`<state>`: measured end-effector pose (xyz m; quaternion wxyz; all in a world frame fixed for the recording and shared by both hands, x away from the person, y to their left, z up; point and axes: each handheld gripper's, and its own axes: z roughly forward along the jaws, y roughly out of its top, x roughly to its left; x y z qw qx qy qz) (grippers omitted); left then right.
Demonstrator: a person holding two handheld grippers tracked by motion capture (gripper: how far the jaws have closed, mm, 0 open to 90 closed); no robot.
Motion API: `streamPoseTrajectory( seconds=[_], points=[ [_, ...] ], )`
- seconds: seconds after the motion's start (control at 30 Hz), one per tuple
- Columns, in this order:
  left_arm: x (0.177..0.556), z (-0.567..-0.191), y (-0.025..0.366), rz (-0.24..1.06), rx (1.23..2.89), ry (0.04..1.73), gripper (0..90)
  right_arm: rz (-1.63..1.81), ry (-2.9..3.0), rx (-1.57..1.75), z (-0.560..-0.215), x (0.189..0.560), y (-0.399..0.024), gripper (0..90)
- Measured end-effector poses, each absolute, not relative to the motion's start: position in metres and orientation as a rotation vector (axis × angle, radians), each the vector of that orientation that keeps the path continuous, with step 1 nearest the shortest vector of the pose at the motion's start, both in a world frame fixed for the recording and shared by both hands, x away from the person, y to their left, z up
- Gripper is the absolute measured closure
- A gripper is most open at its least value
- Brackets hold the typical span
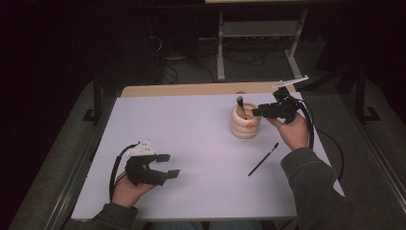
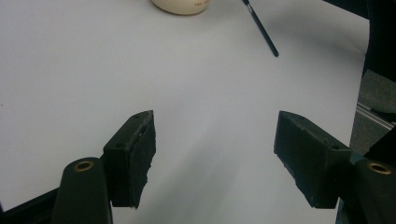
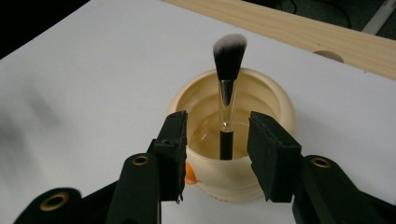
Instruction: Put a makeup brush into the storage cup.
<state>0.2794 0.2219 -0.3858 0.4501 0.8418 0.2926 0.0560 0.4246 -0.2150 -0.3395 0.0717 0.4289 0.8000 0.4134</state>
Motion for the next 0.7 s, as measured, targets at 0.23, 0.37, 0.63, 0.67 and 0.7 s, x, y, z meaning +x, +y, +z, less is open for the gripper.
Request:
streamPoseTrajectory(
  seconds=[0.23, 0.37, 0.63, 0.67, 0.7],
  points=[
    [0.280, -0.386, 0.221, 0.133, 2.083, 0.723, 29.1, 1.247, 2.413, 1.298, -0.344, 0.417, -0.220, 56.1],
    [0.280, -0.386, 0.221, 0.130, 2.080, 0.724, 29.1, 1.271, 2.403, 1.294, -0.343, 0.413, -0.224, 55.8],
    [0.281, -0.387, 0.224, 0.130, 2.069, 0.733, 29.1, 1.278, 2.394, 1.302, -0.345, 0.408, -0.228, 55.2],
    [0.281, -0.387, 0.224, 0.131, 2.072, 0.731, 29.1, 1.279, 2.393, 1.295, -0.347, 0.408, -0.228, 54.9],
    [0.281, -0.386, 0.224, 0.130, 2.075, 0.734, 29.1, 1.269, 2.401, 1.300, -0.348, 0.407, -0.228, 54.3]
  ],
)
